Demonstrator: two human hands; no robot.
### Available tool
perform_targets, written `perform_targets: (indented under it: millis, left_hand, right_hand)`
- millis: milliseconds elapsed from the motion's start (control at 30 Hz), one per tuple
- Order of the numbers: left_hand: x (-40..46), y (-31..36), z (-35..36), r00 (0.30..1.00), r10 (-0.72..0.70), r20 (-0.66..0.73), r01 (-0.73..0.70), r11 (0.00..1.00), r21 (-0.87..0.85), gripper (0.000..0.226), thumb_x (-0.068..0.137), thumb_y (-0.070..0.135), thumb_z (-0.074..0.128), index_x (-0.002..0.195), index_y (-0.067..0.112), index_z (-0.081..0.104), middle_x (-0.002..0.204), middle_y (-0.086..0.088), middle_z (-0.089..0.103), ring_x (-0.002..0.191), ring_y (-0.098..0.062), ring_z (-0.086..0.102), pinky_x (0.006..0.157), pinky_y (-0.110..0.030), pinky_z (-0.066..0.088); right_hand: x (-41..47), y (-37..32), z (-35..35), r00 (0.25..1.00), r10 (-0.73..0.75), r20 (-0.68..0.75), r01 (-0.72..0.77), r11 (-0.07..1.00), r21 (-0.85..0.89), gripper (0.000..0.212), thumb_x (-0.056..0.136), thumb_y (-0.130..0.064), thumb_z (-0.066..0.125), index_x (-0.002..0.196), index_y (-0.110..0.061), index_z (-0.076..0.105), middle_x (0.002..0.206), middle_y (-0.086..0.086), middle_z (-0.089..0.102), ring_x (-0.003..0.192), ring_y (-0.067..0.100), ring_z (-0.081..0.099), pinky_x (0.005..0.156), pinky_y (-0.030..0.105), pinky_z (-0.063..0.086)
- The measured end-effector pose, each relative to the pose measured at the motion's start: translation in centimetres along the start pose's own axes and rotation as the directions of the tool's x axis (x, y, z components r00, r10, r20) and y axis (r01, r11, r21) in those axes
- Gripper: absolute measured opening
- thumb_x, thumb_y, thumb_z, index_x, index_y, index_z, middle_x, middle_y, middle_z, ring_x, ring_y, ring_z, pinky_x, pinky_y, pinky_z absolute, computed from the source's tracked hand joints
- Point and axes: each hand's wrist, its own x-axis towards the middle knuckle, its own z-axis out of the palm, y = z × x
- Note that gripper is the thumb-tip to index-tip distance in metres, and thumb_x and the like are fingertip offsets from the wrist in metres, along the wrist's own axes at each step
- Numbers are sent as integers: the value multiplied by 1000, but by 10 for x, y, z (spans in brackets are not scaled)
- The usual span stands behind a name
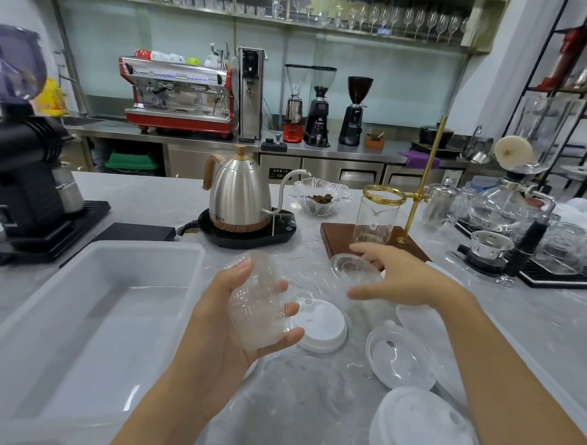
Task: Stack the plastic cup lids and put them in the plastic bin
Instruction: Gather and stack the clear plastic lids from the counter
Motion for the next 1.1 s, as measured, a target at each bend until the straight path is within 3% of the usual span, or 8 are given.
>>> perform_targets:
  millis: [100,267,333,400,533,700,967,1100]
  left_hand:
    - [0,0,1,1000,-14,-24,13,999,-32,45,63,45,81,98,19,74,105,-19,70,91,-39,69,74,-50,60]
    - [-2,1,2,999,-17,-40,15,998,-58,60,63,44,83,112,13,66,110,-22,67,97,-42,69,81,-58,58]
    - [-2,2,2,1000,-29,-8,28,999,-47,72,68,47,79,127,8,63,125,-22,66,111,-44,67,83,-57,58]
    - [-3,3,3,997,-6,76,5,1000,21,68,78,52,71,136,16,62,139,-20,62,125,-43,61,86,-52,57]
    - [-4,3,8,992,45,118,-57,993,103,54,84,54,62,130,25,68,136,-8,67,119,-32,66,81,-43,58]
    - [-5,1,9,995,29,100,-41,991,125,68,72,61,77,130,26,67,137,-5,67,130,-43,55,81,-45,58]
    - [-3,-3,6,995,10,95,-25,988,154,77,62,61,84,129,28,68,134,-3,68,119,-34,66,76,-40,59]
    - [-3,-3,5,994,36,105,-53,985,164,55,73,49,74,122,25,72,122,-1,72,106,-28,71,76,-39,60]
  right_hand:
    - [-15,-30,-19,989,-144,-29,146,986,79,92,70,-54,80,148,-42,32,120,-40,41,111,-6,50,87,9,40]
    - [-46,-80,-32,920,-389,-53,392,908,146,92,70,-56,79,146,-52,28,138,-31,46,124,-11,47,100,15,44]
    - [-54,-97,-28,887,-462,-24,460,877,140,92,71,-56,78,146,-52,26,140,-35,42,127,-11,44,101,15,43]
    - [-59,-108,-21,867,-499,-1,495,859,136,94,72,-50,80,147,-52,24,142,-38,38,129,-12,42,102,14,42]
    - [-58,-113,-11,854,-519,43,512,852,112,96,74,-44,82,149,-50,23,142,-36,39,129,-13,40,103,11,39]
    - [-55,-116,-4,856,-513,62,507,858,83,94,73,-49,81,148,-49,24,145,-37,36,128,-15,38,102,13,38]
    - [-55,-118,1,861,-508,37,505,860,70,93,68,-56,81,144,-50,28,138,-28,46,125,-5,47,103,26,45]
    - [-55,-119,1,862,-505,28,504,862,52,93,67,-59,81,143,-50,29,137,-26,47,123,-6,47,103,27,46]
